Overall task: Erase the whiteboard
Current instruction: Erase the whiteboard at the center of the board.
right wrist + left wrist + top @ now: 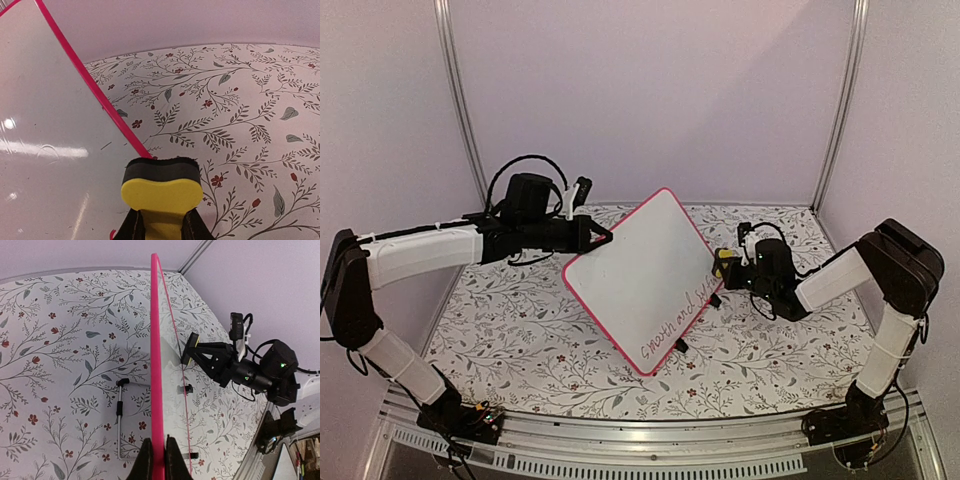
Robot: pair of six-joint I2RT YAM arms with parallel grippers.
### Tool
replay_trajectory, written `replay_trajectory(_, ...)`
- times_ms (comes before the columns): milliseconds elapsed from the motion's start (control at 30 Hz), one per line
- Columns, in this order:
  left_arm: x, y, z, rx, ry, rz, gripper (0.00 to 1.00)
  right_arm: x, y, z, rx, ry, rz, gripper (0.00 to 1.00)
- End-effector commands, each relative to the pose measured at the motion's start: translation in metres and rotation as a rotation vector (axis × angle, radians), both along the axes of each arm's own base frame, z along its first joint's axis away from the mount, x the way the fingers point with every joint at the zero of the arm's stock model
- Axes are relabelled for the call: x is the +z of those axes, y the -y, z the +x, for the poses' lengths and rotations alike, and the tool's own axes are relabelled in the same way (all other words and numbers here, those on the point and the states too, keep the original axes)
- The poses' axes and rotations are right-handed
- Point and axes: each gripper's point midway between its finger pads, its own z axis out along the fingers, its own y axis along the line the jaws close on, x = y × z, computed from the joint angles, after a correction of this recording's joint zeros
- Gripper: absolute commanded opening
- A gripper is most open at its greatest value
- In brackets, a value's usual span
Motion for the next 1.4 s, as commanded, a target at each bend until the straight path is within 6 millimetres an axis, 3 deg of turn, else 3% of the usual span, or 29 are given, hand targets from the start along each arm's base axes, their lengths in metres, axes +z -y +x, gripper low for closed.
replay_trajectory(0, -0.041, 0.003, -0.016, -0.085, -0.018, 0.127, 0.00, -0.010, -0.026, -0.024, 0.152, -0.068, 0.017, 0.14)
replay_trajectory(233, -0.043, 0.002, -0.016, -0.082, -0.018, 0.136, 0.00, 0.020, -0.061, -0.017, 0.222, -0.012, 0.056, 0.14)
replay_trajectory(533, -0.041, 0.003, -0.016, -0.086, -0.016, 0.130, 0.00, 0.002, -0.102, -0.051, 0.334, -0.045, 0.033, 0.14)
replay_trajectory(800, -0.040, 0.003, -0.017, -0.086, -0.015, 0.129, 0.00, -0.005, -0.120, -0.085, 0.398, -0.069, -0.025, 0.14)
replay_trajectory(867, -0.041, 0.003, -0.016, -0.085, -0.015, 0.131, 0.00, -0.007, -0.115, -0.084, 0.370, -0.084, -0.070, 0.14)
replay_trajectory(1200, -0.040, 0.003, -0.017, -0.086, -0.015, 0.129, 0.00, -0.014, -0.044, -0.028, 0.133, -0.210, -0.240, 0.14)
replay_trajectory(1367, -0.040, 0.003, -0.016, -0.084, -0.012, 0.132, 0.00, -0.025, -0.023, -0.012, 0.107, -0.256, -0.372, 0.14)
